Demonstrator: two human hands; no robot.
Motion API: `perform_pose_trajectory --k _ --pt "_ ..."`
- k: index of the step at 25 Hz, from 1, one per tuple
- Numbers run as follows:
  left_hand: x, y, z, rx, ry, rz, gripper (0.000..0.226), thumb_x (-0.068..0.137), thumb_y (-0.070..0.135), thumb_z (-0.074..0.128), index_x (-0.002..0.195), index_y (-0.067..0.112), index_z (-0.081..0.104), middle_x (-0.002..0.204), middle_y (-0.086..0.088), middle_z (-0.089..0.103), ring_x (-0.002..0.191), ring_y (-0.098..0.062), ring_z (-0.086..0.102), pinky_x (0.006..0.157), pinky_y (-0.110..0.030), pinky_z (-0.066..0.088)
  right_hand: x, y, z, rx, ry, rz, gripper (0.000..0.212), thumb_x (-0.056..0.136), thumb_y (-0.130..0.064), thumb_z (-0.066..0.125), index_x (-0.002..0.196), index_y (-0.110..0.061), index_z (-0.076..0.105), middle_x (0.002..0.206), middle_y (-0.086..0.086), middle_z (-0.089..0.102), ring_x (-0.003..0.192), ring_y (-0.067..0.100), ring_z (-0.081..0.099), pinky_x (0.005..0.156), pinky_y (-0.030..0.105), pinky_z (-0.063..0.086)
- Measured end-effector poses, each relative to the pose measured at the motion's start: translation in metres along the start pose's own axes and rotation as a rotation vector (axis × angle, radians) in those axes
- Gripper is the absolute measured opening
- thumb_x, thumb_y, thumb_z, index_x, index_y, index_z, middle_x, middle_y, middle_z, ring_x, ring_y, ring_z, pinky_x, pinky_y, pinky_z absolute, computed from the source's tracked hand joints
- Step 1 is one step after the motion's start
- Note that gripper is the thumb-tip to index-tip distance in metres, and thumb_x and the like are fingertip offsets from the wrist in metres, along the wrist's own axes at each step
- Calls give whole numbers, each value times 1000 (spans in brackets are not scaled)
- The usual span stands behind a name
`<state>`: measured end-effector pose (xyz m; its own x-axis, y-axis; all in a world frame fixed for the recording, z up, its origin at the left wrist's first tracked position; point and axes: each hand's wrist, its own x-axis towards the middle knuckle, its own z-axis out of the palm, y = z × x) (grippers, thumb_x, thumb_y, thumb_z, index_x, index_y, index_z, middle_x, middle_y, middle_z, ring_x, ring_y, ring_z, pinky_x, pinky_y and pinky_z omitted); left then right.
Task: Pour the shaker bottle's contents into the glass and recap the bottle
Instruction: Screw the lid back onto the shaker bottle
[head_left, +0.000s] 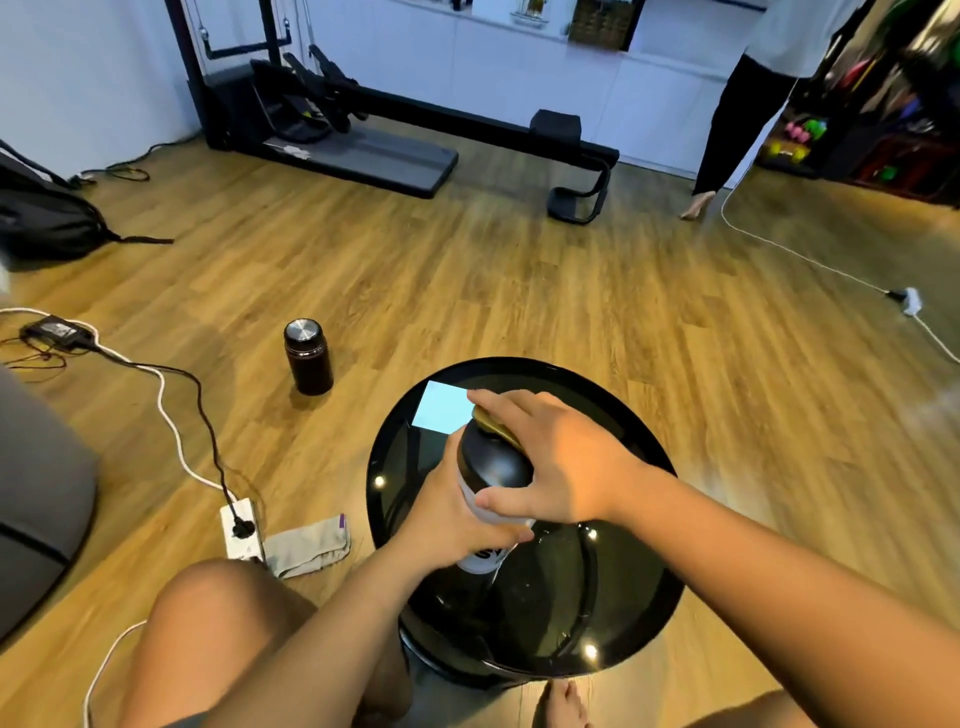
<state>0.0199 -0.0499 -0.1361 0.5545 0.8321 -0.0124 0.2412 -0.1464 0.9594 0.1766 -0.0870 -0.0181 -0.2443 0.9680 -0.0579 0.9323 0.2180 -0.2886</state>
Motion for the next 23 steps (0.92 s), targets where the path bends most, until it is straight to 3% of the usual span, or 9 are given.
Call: perform_pose_trajectory --k 3,7,9,12,14,17,19,21,23 --pt "-1 -2 0 -22 -10 -6 116 53 27 100 147 35 31 134 15 60 125 0 59 101 -22 50 4 5 -6 -57 -52 -43 105 71 -70 62 156 -31 14 151 3 41 128 23 47 100 40 46" --pt "0 -4 1 -28 2 8 117 52 26 100 148 32 34 135 10 62 126 -4 61 106 -34 52 9 4 -14 -206 -119 -173 100 72 -70 59 155 -34 16 154 2 37 136 21 41 102 40 46" --pt "0 -4 1 -12 5 4 112 51 31 99 144 31 36 133 9 63 124 -8 62 102 -33 54 11 5 -22 -167 -98 -200 97 71 -69 61 153 -33 22 152 3 42 135 21 43 103 41 45" --pt "-1 -2 0 10 -11 11 108 53 34 98 140 39 34 137 14 55 128 -7 55 98 -26 49 13 18 -46 162 154 -20 94 70 -67 66 149 -30 30 133 0 55 117 20 55 97 35 45" --pt "-2 0 -1 1 -12 26 112 55 33 97 145 41 31 141 17 50 131 -3 50 103 -28 48 6 28 -53 207 238 61 93 67 -69 65 146 -32 32 124 -5 54 110 16 55 90 29 40" --pt "-4 1 -1 2 -14 33 110 56 34 97 141 51 30 141 21 47 133 -1 49 102 -26 47 -11 33 -38 265 183 133 92 67 -68 69 145 -35 34 126 -10 55 112 10 55 91 27 39" --pt "-3 0 -2 5 -6 30 109 56 34 96 140 53 30 141 24 49 133 1 49 104 -23 47 -18 29 -23 291 130 116 92 67 -69 71 145 -39 32 133 -9 55 118 10 55 98 33 44" --pt "-3 1 -1 -1 -10 22 106 59 28 97 135 57 29 137 23 53 129 6 52 100 -14 47 -16 23 -11 241 85 69 96 68 -71 70 148 -40 27 142 -5 50 127 14 50 104 40 44" --pt "-3 2 -2 -9 -6 6 106 59 23 99 135 51 31 131 19 58 121 6 57 96 -15 50 -7 11 -2 111 25 6 101 69 -70 68 152 -35 23 149 -2 44 132 18 45 104 42 44"
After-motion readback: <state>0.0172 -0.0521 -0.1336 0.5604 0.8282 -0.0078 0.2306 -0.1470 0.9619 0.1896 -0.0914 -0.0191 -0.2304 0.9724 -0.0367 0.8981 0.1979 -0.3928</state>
